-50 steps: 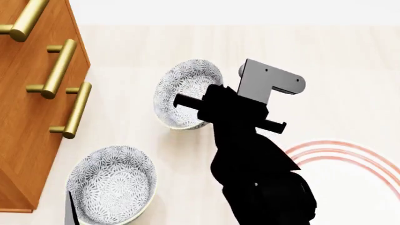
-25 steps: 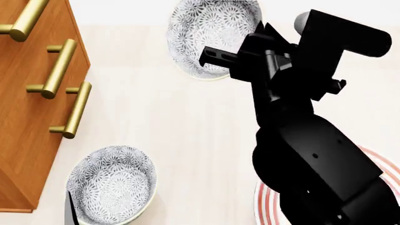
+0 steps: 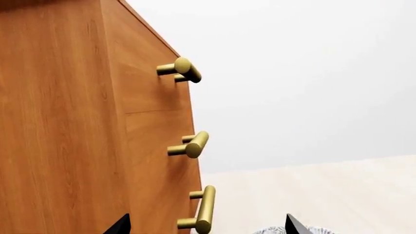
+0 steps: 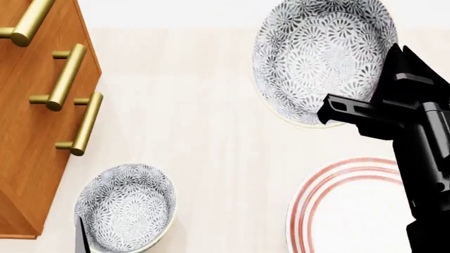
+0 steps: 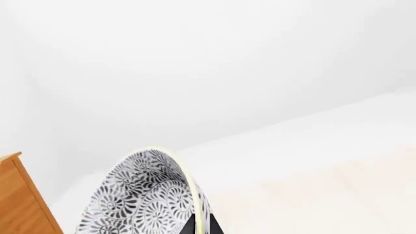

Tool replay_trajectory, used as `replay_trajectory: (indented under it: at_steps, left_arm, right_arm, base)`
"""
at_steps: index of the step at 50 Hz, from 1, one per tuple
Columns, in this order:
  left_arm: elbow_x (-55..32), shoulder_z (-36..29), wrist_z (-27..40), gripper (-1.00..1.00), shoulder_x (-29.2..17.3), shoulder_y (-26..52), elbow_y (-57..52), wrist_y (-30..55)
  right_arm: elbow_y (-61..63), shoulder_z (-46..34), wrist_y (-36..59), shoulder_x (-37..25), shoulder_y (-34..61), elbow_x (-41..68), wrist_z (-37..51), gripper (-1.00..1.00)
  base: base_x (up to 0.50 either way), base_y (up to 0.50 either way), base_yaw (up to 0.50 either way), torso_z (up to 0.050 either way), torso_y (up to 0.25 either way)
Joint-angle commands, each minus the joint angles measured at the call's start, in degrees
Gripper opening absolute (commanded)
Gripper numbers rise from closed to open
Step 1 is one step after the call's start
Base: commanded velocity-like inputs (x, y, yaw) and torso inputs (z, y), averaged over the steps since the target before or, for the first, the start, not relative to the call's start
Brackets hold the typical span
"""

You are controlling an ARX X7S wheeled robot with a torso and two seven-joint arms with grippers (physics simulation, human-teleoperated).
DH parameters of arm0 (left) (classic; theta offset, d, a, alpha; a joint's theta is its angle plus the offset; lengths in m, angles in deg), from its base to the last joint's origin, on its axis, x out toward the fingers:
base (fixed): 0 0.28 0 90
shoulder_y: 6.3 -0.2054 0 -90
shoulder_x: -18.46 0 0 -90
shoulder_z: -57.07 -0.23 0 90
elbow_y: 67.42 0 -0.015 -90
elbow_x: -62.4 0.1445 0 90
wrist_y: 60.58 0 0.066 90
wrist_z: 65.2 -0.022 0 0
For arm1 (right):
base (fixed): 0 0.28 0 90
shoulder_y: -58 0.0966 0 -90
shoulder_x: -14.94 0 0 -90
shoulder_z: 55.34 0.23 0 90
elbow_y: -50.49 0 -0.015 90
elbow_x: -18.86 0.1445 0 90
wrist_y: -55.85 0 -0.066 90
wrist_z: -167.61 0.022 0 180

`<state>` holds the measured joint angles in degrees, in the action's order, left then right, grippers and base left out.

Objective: Pick up the bowl and put it in the front on the plate.

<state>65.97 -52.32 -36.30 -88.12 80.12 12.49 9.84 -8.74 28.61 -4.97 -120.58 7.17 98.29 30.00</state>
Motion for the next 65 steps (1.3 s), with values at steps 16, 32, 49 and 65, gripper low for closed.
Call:
replay_trajectory:
  at_steps: [16, 32, 49, 65]
  left_arm:
    - [1.03, -0.05, -0.63, 1.00, 0.38, -0.10, -0.47, -0.31]
    - [1.15, -0.50, -0.47, 1.00, 0.16, 0.11, -0.71, 0.37]
    - [1.21, -1.12, -0.38, 1.00, -0.12, 0.19, -0.67, 0.49]
    - [1.03, -1.63, -0.35, 1.00, -0.35, 0.40, -0.41, 0.67]
  right_arm:
    - [7.46, 23.83, -4.78, -7.95, -30.66, 9.75, -0.92, -1.00]
    - [1.81, 26.59, -7.38, -1.71, -36.80, 16.70, -1.25, -1.00]
    - [-2.87, 24.67, -7.70, 1.71, -39.23, 14.20, -3.00, -1.00]
    - [-7.73, 23.19, -8.29, 4.40, -40.58, 12.40, -4.59, -1.00]
  base:
    - [0.00, 0.00, 0.00, 0.000, 0.000]
    - [0.00, 0.00, 0.00, 0.000, 0.001]
    - [0.00, 0.00, 0.00, 0.000, 0.000]
    - [0.00, 0.00, 0.00, 0.000, 0.001]
